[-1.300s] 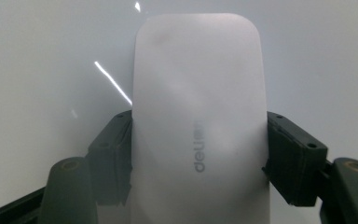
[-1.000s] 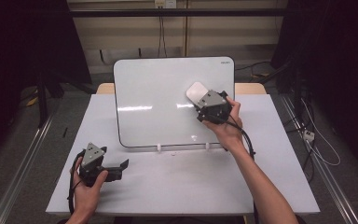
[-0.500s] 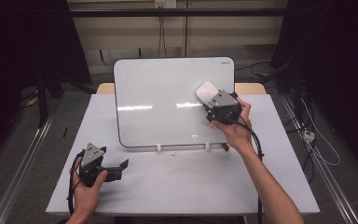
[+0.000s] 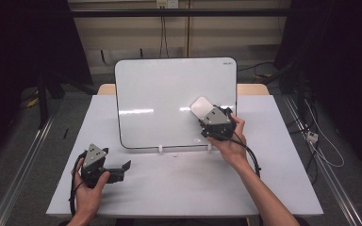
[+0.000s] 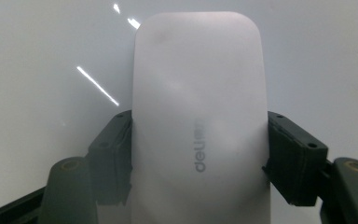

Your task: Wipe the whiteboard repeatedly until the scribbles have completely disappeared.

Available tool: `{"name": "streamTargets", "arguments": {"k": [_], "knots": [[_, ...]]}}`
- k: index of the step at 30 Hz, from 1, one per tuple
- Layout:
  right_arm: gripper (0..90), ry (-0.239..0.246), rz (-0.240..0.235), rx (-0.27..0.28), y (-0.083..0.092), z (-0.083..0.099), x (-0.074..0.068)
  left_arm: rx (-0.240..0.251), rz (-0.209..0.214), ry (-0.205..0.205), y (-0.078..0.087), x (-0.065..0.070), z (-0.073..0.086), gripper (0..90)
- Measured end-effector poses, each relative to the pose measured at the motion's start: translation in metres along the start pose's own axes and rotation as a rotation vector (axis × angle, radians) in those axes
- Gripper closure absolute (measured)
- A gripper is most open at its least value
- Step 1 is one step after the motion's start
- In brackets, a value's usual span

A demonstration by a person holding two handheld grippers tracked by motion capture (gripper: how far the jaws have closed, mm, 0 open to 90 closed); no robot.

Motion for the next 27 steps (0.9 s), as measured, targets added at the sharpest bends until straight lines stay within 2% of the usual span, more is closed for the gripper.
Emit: {"name": "streamTargets", "arguments": {"k": [5,17,21,27], "knots": [[31.7,-0.003,-0.014,0.009,-0.002,-0.001,-0.015,0.001,0.003,-0.002,0.0,0.001,-0.001,4.7],[31.6,0.067,-0.053,0.008,-0.005,-0.007,-0.044,0.002,0.001,-0.002,-0.001,0.001,-0.001,4.7],[31.7,0.099,-0.066,0.009,-0.005,-0.005,-0.051,-0.001,-0.004,-0.012,-0.001,0.0,-0.001,4.7],[31.8,0.123,-0.07,0.008,-0.002,-0.001,-0.052,0.007,-0.006,0.001,0.001,-0.001,0.0,4.8]]}}
Point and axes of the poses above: each handheld gripper's, and its own axes: y roughly backward along the jaws, z roughly out of its underside, x roughly to its right, the point moved 3 cm from there along -y, roughly forward along the jaws, and after that the axes turned 5 degrees about -y, right-handed, at the moved point
